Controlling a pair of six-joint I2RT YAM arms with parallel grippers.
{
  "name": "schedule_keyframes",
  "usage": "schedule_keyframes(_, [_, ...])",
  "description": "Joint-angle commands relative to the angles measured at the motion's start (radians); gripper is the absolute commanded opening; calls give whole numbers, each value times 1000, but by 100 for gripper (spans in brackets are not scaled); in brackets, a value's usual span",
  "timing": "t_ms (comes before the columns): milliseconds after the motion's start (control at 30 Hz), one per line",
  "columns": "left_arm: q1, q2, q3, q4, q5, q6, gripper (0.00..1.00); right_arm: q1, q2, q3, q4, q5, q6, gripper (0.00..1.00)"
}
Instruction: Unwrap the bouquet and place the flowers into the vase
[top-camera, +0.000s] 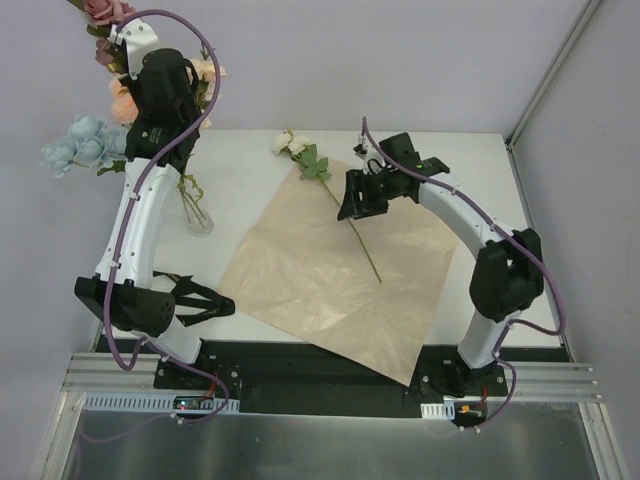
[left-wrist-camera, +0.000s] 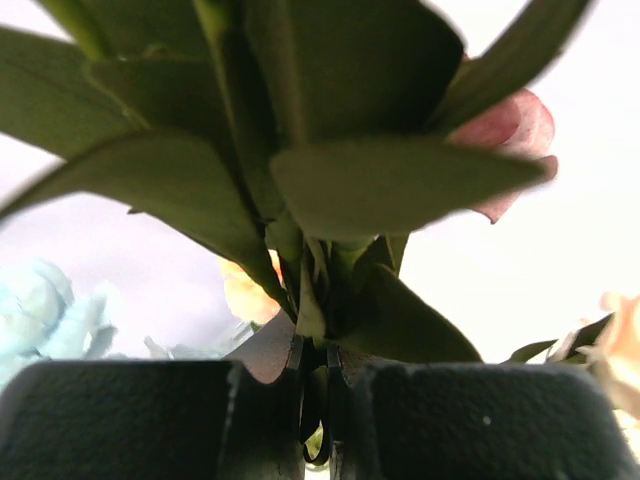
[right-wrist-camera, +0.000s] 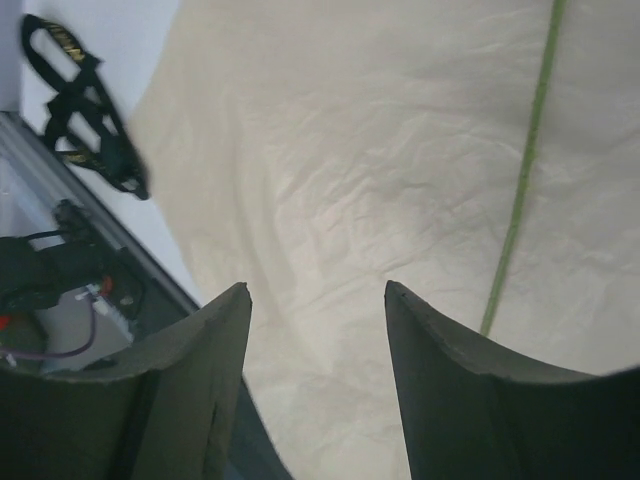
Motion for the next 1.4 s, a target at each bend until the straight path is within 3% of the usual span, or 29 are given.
schedule_keyframes(0, [-2,-59,-87,33,-84,-73,0,17,132,45,53,102,-92,58])
schedule_keyframes(100, [-1,-68,-147,35,-79,-85,4,50,249,114,23,205,-147,56])
schedule_keyframes(200, [-1,-83,-185,30,-81,-120,29,86,352,223,-52,361,-174,49])
schedule_keyframes(233, [-1,-93,-194,30,-79,-131,44,96,369,259,-66,434,-174,47])
schedule_keyframes(267, [-1,-109,-212,31,-81,-142,52,100,395,272,-80,459,-171,45])
schedule_keyframes(367, [-2,-143,-225,25,-49,-154,76,101,428,304,-97,521,-170,42])
schedule_keyframes(433, [-2,-165,-234,12,-30,-174,83,101,439,304,-95,550,-184,42])
schedule_keyframes(500, [-2,-203,-243,-16,25,-198,99,101,461,318,-105,587,-190,42])
schedule_keyframes(700, [-4,-341,-265,-97,326,-267,99,101,478,318,-111,592,-222,43])
schedule_keyframes(767, [-4,-396,-294,-107,406,-306,97,100,497,325,-111,578,-219,42])
schedule_keyframes(800, [-4,-410,-298,-105,522,-309,93,100,505,335,-114,559,-217,42])
schedule_keyframes(933, [-4,-433,-289,-114,742,-323,89,100,536,362,-112,542,-208,34])
schedule_keyframes(1000, [-4,-445,-280,-123,746,-329,89,100,548,378,-115,498,-207,27])
schedule_keyframes(1200, [-4,-456,-272,-149,508,-364,98,100,525,387,-122,479,-201,1])
schedule_keyframes(1367, [-4,-415,-227,-154,589,-381,93,103,430,376,-108,484,-178,1])
